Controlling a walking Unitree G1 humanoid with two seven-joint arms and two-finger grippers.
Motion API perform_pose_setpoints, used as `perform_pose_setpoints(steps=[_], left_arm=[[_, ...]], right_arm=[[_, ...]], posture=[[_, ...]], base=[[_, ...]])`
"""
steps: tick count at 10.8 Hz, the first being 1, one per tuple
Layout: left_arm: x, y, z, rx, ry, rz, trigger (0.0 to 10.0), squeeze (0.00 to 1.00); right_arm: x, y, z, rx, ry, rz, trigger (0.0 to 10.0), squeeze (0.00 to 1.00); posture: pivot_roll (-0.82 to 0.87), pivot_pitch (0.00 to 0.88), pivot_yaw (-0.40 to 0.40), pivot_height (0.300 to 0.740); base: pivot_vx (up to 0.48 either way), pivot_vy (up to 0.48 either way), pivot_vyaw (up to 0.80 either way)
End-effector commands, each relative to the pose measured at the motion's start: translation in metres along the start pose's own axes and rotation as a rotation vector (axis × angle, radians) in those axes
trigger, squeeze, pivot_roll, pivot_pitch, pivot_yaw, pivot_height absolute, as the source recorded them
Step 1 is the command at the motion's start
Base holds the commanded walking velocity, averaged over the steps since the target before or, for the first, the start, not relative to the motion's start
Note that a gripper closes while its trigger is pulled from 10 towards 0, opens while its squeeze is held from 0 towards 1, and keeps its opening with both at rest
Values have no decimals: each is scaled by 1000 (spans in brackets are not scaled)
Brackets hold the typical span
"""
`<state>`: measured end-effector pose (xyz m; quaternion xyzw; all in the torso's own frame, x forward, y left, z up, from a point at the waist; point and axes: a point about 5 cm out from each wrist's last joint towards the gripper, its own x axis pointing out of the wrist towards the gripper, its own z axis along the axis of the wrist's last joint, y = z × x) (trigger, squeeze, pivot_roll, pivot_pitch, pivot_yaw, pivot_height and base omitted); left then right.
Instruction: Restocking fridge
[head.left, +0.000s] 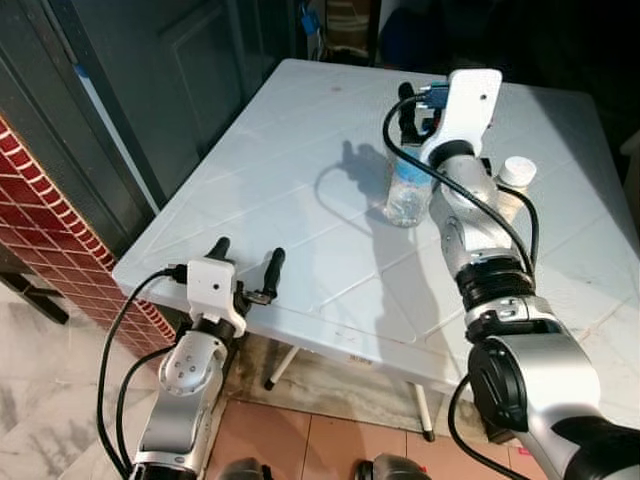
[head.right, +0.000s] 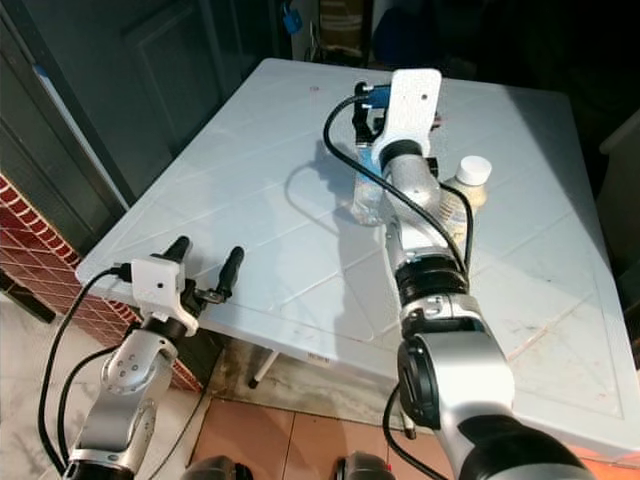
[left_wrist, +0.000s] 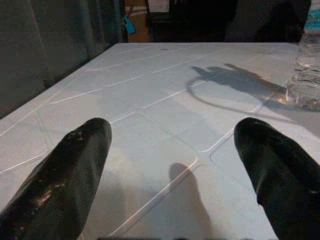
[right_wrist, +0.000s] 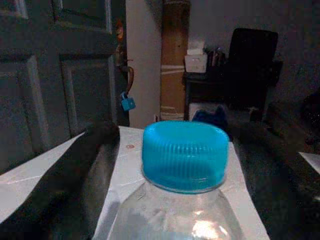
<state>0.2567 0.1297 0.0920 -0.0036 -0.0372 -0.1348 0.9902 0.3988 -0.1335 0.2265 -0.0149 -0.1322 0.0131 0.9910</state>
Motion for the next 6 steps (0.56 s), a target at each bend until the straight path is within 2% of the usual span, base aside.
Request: perform_pose_setpoints(steps=[1,2,3,6], left_arm=[[0,-1,2,2,-2,-15,10000,0],[0,-1,2,2,-1,-15,10000,0],[0,-2,2,2,0,-16,10000,0],[1,-2,1,5,4,-19,10000,0]], right_arm=[[4,6,7,7,-7,24,3098,0],[5,6,7,8,-7,25,3176,0],[5,6,7,9,-9,25,3686,0],[7,8,12,23,-22,39,3765,0]], posture=[[-10,45,31,740],[-10,45,31,740],[-10,45,31,740],[-10,42,33,740]], base=[[0,0,0],[0,0,0],[0,0,0],[0,0,0]])
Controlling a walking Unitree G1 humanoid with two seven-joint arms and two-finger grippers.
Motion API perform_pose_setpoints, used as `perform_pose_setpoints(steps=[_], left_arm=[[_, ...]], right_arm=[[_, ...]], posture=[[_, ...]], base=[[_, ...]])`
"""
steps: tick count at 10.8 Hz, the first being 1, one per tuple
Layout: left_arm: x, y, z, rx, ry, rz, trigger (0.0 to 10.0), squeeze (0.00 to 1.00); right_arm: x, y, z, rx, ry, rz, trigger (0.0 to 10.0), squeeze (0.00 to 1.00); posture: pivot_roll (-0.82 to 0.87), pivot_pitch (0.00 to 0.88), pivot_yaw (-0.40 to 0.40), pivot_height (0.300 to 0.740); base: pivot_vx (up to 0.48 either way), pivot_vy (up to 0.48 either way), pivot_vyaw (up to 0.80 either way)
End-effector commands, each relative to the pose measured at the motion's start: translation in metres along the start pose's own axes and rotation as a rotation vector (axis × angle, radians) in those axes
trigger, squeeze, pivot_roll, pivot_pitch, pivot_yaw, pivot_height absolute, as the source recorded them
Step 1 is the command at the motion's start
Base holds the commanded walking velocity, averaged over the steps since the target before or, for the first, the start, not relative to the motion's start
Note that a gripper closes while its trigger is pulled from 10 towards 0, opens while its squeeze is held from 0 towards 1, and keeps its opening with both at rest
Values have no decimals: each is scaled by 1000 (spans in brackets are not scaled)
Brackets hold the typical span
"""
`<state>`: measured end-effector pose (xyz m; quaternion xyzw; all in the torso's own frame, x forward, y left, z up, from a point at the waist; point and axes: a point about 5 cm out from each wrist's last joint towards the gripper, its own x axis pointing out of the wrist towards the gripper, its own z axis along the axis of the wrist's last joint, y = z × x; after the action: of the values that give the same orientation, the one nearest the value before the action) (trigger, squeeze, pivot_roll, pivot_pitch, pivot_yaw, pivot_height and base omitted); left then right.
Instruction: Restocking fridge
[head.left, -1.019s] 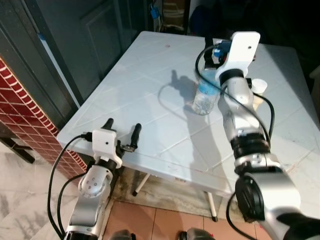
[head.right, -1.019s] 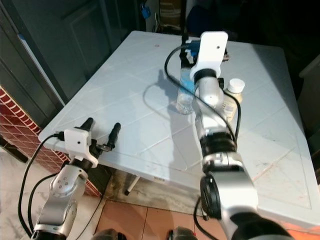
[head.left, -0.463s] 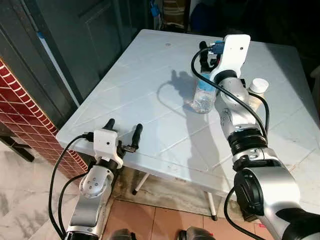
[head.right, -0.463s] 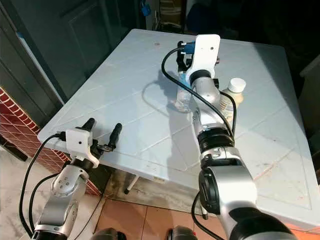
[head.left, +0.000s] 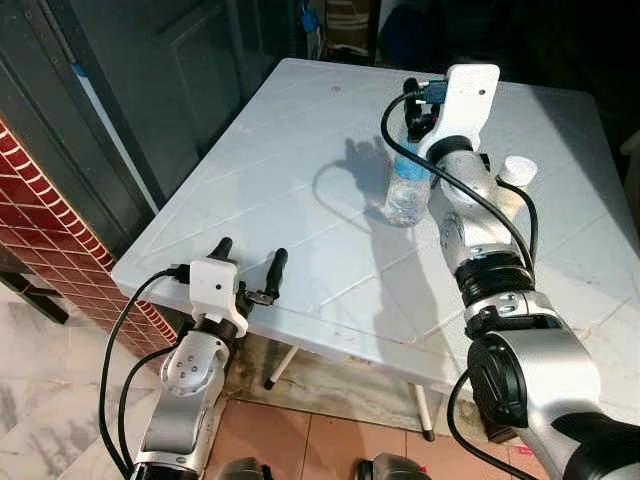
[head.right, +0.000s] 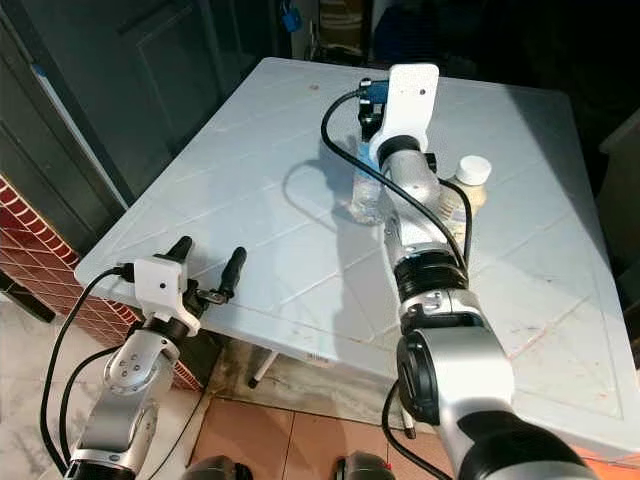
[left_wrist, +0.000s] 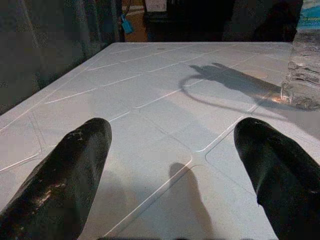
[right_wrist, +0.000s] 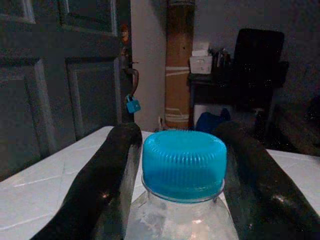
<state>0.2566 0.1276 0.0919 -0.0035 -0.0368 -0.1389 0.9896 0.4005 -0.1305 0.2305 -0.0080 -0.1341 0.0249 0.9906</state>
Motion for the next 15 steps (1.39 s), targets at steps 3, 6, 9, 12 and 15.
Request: perform_pose_setpoints(steps=[3,6,9,12,15], left_arm=[[1,1,0,11,8,-14,10000,0],[2,1,-1,19,15,-20,10000,0],[3,2,-1,27,22,-24,10000,0],[4,3,-2,33,32,-24,10000,0],[5,3,-3,35,35,-24,10000,0]], right_arm=[[4,9,12,28,-28,33,3647,0],[3,8,11,68,-13,28,3804,0],[1,9,8,122,9,22,3804,0],[-2,19,13,170,10,56,10000,918],[-5,27,16,186,2,98,10000,1000]], posture=[[-8,37,35,740],[-8,31,37,740],[-6,29,40,740],[-7,28,36,740],[-9,25,35,740]], base=[[0,0,0],[0,0,0],[0,0,0],[0,0,0],[0,0,0]])
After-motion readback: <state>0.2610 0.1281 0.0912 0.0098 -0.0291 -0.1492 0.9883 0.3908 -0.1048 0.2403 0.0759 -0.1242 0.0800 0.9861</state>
